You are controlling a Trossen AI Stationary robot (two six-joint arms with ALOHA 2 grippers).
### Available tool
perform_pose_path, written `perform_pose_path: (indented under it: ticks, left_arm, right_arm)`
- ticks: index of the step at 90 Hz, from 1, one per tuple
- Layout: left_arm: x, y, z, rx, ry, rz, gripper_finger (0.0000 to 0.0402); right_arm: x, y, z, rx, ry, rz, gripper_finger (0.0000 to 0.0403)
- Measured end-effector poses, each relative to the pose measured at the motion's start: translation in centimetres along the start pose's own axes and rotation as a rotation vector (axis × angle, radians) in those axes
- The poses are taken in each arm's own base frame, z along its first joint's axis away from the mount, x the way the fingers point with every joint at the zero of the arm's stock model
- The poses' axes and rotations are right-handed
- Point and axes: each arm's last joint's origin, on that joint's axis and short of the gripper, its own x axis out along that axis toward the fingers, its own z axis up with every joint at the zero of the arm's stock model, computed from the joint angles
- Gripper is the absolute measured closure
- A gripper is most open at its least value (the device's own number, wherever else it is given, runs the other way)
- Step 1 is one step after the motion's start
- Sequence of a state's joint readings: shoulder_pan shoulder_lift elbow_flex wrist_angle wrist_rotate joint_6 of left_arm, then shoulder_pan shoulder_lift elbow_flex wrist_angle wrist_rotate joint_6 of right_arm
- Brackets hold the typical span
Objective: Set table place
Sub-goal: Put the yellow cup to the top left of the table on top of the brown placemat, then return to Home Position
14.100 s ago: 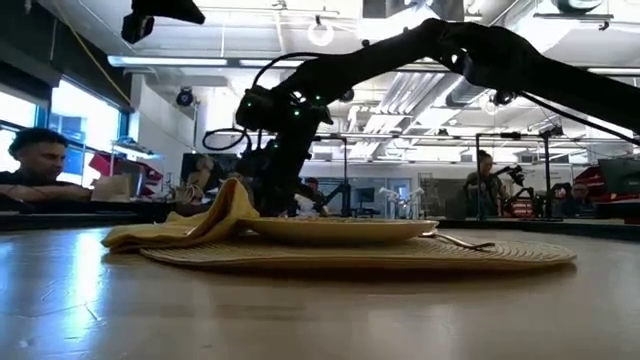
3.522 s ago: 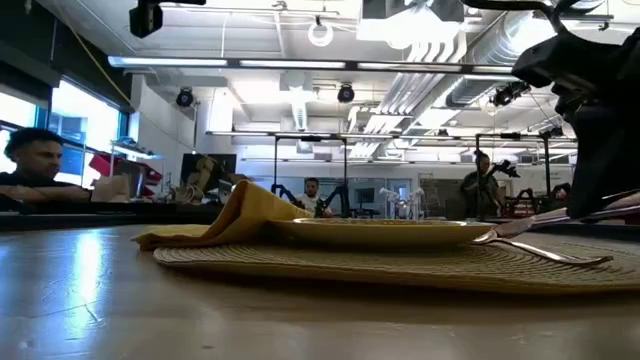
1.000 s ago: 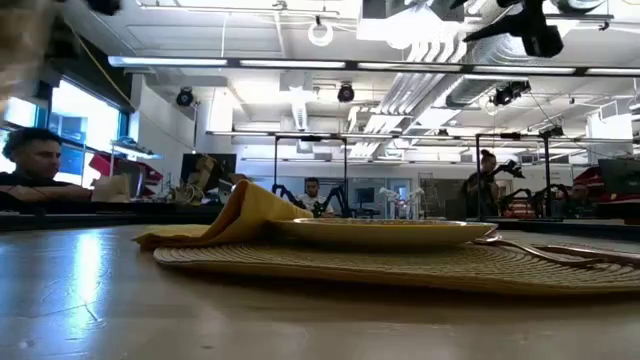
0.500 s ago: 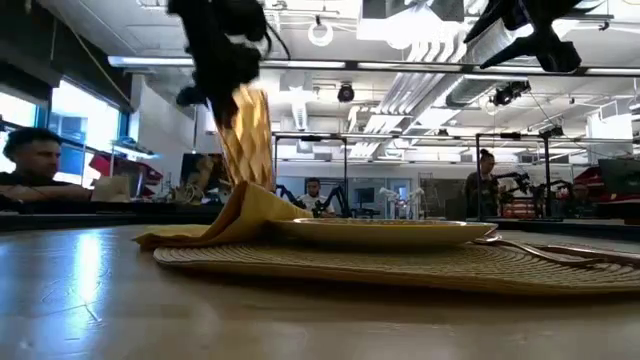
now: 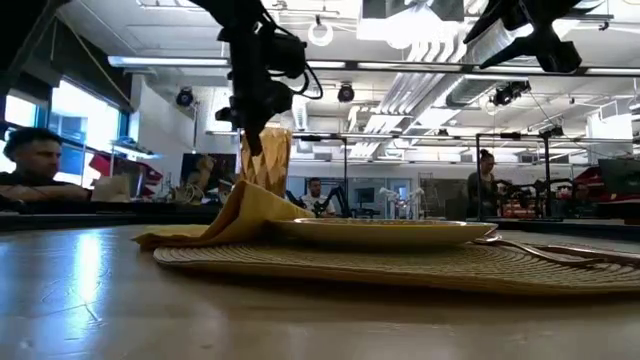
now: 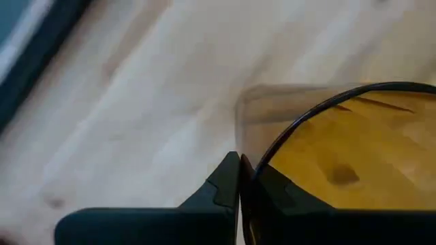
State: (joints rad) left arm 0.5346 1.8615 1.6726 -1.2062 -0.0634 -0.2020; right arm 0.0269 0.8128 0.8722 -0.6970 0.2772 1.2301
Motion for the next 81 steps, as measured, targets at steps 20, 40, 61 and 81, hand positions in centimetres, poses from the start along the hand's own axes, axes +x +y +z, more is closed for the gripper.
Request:
perform_pose_path:
  ticks: [20, 40, 61, 81]
  left_arm:
    - [0.8, -0.1, -0.2, 0.007, 0.034, -0.025, 0.0402]
    - [0.9, -0.4, -0.1, 0.004, 0.029, -0.046, 0.0400]
    - [0.9, -0.6, 0.0, 0.002, 0.025, -0.095, 0.0358]
    - [-0.3, 0.1, -0.4, -0.008, 0.021, -0.137, 0.0288]
  right_arm:
    - [0.0, 0.0, 0.0, -0.026, -0.003, -0.005, 0.0232]
    - [0.0, 0.0, 0.0, -0.043, -0.006, -0.005, 0.0232]
    - [0.0, 0.0, 0.0, -0.059, 0.006, 0.001, 0.0229]
    - [-1.2, -0.3, 0.2, -0.144, 0.025, 0.057, 0.0226]
